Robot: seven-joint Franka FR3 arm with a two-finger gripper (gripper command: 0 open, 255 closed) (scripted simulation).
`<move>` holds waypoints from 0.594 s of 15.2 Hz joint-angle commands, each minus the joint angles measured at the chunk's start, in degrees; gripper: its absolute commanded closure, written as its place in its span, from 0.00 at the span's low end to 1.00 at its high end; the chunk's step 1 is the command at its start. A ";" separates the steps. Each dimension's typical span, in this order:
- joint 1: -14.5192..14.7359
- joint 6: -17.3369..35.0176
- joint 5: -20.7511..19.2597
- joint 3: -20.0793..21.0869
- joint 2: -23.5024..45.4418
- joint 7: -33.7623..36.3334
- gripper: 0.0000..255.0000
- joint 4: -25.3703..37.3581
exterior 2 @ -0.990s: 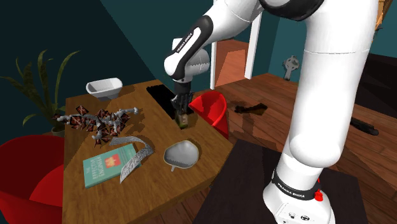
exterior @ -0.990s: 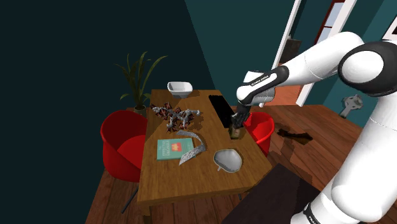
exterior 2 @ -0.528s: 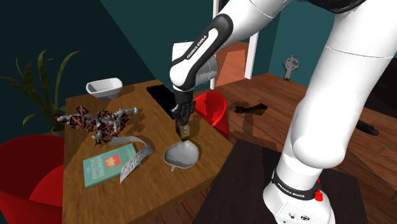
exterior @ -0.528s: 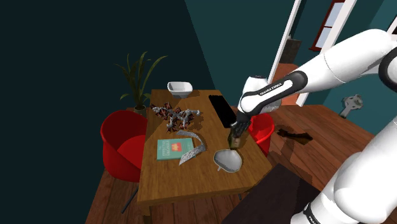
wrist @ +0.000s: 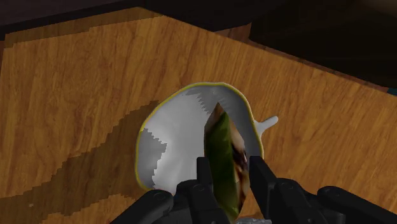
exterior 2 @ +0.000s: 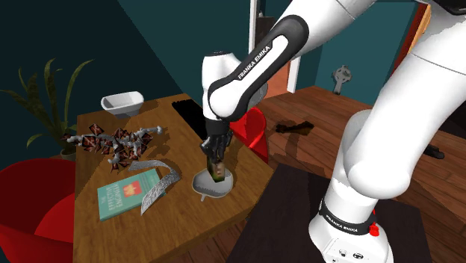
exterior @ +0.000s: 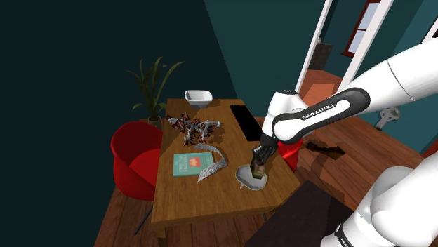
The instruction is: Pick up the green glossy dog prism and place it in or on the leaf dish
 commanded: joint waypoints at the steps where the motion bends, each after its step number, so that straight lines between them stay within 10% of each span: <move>1: 0.49 0.53 0.12 0.82 -0.89 1.28 1.00 -1.36; 9: 0.89 8.59 1.08 0.60 5.72 0.43 1.00 -2.83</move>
